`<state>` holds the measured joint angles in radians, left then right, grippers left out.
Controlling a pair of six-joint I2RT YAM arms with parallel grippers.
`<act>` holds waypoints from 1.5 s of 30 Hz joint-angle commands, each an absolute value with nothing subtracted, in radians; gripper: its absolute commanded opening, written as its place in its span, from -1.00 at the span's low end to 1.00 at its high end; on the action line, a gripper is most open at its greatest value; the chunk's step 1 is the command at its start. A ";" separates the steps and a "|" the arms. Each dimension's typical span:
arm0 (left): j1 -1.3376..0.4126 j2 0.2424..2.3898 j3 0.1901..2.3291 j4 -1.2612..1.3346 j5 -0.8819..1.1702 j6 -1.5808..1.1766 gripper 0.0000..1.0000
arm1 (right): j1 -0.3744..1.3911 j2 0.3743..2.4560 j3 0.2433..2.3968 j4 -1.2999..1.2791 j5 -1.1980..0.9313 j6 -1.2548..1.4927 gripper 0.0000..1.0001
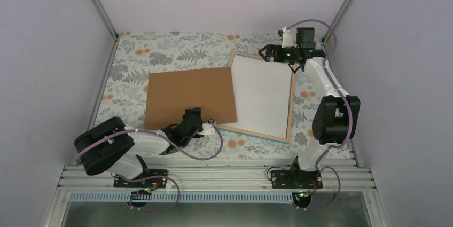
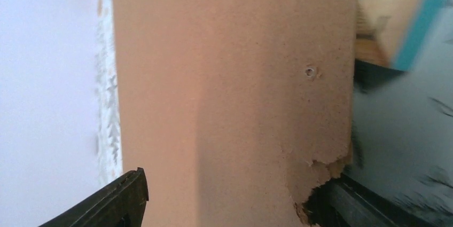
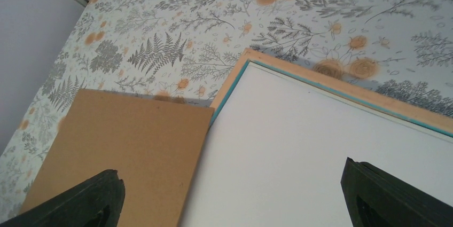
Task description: Put the photo into the frame
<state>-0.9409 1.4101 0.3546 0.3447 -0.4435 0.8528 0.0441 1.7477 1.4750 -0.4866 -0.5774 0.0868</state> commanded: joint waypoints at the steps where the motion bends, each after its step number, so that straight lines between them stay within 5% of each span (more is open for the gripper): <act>1: -0.939 1.535 0.294 0.450 -0.551 0.917 0.51 | 0.041 1.694 1.454 -0.485 -0.525 0.040 1.00; 9: -0.888 1.658 0.329 0.560 -0.589 0.956 -0.22 | 0.041 1.672 1.449 -0.484 -0.459 0.014 1.00; 15: -0.810 1.534 0.431 0.410 -0.560 0.951 -0.95 | 0.031 1.642 1.452 -0.488 -0.473 -0.040 1.00; 28: -0.517 1.414 1.254 -0.381 -0.164 0.726 -0.95 | -0.080 1.636 1.529 -0.502 -0.748 -0.138 1.00; 38: -0.181 1.683 2.125 -0.934 0.787 0.453 -0.95 | -0.095 1.576 1.334 -0.313 -1.104 -0.065 1.00; 45: -0.097 1.786 2.256 -0.896 1.249 0.155 -0.95 | -0.027 1.569 1.333 -0.226 -1.204 0.051 1.00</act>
<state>-0.1188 1.7550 2.2410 -0.9096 0.8326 0.3939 -0.0692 1.6138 1.3151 -0.3271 -1.0813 -0.0242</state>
